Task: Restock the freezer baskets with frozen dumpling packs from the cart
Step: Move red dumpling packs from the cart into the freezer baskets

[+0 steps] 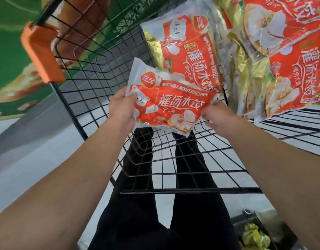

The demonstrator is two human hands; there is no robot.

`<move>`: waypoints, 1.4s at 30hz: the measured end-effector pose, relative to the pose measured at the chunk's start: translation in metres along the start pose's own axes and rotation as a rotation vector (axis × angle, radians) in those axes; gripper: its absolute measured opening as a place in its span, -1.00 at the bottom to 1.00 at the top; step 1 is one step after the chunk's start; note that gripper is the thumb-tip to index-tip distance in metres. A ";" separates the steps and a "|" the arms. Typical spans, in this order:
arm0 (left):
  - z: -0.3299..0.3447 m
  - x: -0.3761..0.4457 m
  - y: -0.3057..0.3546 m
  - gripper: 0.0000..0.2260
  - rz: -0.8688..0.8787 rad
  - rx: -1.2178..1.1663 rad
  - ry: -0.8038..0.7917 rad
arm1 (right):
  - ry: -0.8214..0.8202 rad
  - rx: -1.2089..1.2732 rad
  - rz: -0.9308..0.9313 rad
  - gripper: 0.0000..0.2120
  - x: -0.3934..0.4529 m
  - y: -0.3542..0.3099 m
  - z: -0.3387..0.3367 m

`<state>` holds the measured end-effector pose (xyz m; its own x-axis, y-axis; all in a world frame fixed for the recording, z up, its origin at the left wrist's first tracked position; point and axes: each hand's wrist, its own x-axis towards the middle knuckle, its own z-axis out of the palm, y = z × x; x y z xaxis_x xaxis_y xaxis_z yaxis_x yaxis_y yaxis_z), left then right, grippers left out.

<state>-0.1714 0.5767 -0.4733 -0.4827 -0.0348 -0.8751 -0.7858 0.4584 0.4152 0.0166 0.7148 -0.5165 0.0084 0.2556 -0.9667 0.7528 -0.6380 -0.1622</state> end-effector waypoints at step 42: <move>-0.286 -0.238 0.118 -0.87 0.545 -0.150 -0.166 | 0.254 0.299 -0.955 -0.79 -0.389 -0.080 0.086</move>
<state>-0.2597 0.3850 -0.1445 -0.7748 0.3152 -0.5481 -0.4936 0.2401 0.8359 -0.1033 0.6043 -0.1447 -0.3421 0.8741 -0.3449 0.3243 -0.2347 -0.9164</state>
